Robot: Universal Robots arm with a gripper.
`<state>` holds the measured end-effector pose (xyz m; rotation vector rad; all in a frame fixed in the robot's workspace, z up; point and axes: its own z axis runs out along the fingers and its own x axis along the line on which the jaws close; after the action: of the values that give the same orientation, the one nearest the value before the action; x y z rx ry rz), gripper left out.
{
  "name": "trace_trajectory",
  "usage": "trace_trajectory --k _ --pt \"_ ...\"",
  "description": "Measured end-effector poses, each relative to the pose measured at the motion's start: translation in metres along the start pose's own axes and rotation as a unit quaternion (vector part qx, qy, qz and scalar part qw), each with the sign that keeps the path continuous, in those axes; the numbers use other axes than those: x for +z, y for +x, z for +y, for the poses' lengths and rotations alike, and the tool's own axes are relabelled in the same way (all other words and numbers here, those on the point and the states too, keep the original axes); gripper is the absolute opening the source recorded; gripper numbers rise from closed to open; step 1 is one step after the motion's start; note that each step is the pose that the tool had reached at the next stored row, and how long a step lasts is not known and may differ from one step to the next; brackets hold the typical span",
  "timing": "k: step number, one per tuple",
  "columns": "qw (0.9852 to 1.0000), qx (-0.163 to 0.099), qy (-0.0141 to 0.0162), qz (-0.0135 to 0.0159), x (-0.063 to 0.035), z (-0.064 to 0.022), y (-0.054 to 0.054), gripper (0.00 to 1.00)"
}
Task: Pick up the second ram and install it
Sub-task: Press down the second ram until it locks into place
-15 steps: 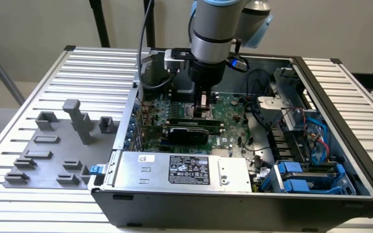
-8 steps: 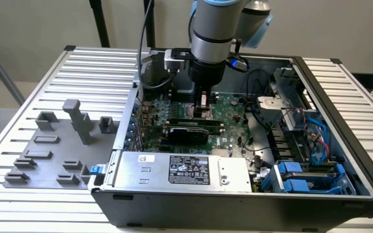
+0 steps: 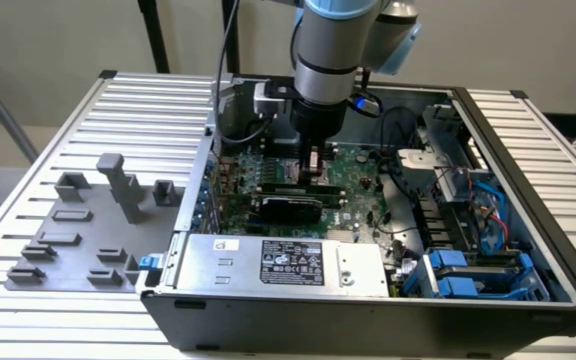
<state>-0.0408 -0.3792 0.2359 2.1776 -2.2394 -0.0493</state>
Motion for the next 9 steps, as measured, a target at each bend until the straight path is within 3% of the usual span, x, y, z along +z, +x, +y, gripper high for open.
trace_trajectory --k 9 --pt "1.0 0.0 0.0031 0.0002 0.0112 -0.0002 0.0002 0.11"
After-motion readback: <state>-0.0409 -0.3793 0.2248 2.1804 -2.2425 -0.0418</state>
